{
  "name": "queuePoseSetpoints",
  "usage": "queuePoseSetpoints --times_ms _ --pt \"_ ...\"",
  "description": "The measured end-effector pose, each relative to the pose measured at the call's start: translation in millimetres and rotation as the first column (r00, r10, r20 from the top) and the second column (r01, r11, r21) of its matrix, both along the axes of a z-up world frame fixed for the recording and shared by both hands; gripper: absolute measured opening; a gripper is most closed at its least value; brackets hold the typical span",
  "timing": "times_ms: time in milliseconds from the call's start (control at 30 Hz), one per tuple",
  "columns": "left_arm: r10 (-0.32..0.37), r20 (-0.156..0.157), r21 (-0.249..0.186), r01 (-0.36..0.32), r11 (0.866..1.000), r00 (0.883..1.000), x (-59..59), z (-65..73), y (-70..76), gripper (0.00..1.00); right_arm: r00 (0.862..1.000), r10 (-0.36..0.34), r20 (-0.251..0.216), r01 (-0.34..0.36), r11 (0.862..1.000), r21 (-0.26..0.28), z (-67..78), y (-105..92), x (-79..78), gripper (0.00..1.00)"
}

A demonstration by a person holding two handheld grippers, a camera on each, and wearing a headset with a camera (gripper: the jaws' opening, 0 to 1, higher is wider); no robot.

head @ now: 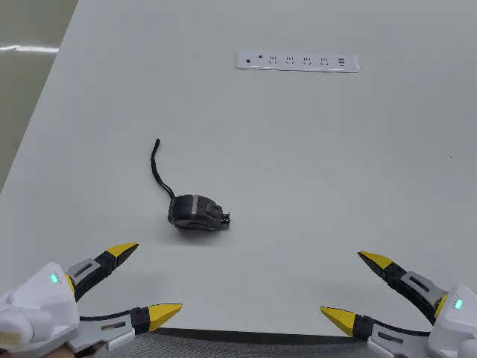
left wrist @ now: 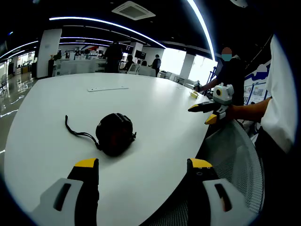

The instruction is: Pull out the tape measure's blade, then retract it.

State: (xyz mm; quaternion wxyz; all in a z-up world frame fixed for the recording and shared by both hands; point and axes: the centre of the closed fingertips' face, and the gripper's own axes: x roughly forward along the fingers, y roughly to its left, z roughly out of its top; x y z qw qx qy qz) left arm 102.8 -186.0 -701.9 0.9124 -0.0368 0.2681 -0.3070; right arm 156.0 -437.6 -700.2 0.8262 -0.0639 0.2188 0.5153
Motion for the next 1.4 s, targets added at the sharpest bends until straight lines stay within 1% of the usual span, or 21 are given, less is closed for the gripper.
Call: queuePoseSetpoints --times_ms 67,167,233,333,433,600,800,967,1033,1100,1400 --pt "-0.002 0.002 -0.001 0.002 1.0 1.0 -0.2 0.2 -0.3 0.75 1.0 -0.004 0.0 0.004 1.0 0.008 1.3 0.8 -0.3 0.65" --pt "-0.001 0.005 -0.007 0.001 1.0 1.0 0.4 1.4 -1.0 0.75 1.0 -0.005 -0.004 0.005 1.0 0.006 -0.8 0.9 -1.9 0.66" --pt "-0.003 0.009 -0.006 0.003 1.0 1.0 1.0 2.7 -1.8 0.75 1.0 -0.002 -0.004 0.002 1.0 0.005 -2.6 0.5 -3.1 0.66" --pt "-0.004 0.011 -0.002 0.004 1.0 1.0 2.0 4.3 -1.5 0.75 1.0 -0.003 -0.007 0.003 1.0 0.01 -1.4 0.7 -3.7 0.66" --pt "-0.004 0.011 -0.002 0.004 1.0 1.0 4.0 5.5 -0.5 0.75 1.0 0.0 -0.001 0.0 1.0 -0.001 -3.2 -0.8 -3.7 0.67" --pt "-0.009 0.009 0.001 0.009 1.0 1.0 4.4 5.3 0.0 0.75 1.0 -0.002 -0.005 0.002 1.0 0.003 -2.4 -1.0 -2.9 0.67" --pt "-0.008 0.0 0.002 0.008 1.0 1.0 4.1 2.2 3.1 0.75 1.0 0.003 -0.002 -0.003 1.0 0.007 -0.9 1.3 0.4 0.67" --pt "-0.011 0.004 0.005 0.011 1.0 1.0 4.7 1.3 5.0 0.75 1.0 0.013 -0.004 -0.013 1.0 0.005 -0.2 7.6 -0.6 0.67" --pt "-0.011 0.003 0.007 0.011 1.0 1.0 4.9 0.3 5.5 0.75 1.0 0.018 -0.007 -0.018 1.0 0.003 2.3 11.3 -2.3 0.67" --pt "-0.011 0.003 0.007 0.011 1.0 1.0 5.1 -0.4 6.2 0.75 1.0 0.021 -0.007 -0.021 1.0 0.002 -2.3 8.3 -1.2 0.67" --pt "-0.015 0.002 0.008 0.015 1.0 1.0 5.7 -2.7 7.7 0.75 1.0 0.024 -0.011 -0.024 1.0 -0.002 -1.8 7.7 -0.6 0.67"
